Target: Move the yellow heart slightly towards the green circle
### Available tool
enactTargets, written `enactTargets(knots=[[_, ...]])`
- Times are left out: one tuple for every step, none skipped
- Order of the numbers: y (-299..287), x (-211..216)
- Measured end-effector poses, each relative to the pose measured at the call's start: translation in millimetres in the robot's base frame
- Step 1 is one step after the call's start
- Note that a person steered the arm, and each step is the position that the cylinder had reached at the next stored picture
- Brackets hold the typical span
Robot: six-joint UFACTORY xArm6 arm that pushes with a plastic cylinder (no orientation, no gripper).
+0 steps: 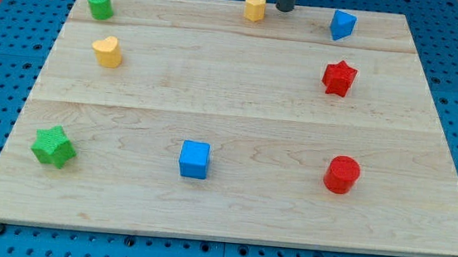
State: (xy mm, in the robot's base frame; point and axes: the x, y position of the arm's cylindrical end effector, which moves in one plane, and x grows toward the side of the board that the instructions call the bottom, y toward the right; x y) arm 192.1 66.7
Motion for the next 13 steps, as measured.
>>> enactTargets(knots=[[-48, 5], [-76, 45], [-75, 85], [-109, 113], [-109, 107], [-109, 107], [-109, 107], [-109, 107], [-111, 104], [-108, 107], [-152, 153], [-229, 215], [-258, 196]])
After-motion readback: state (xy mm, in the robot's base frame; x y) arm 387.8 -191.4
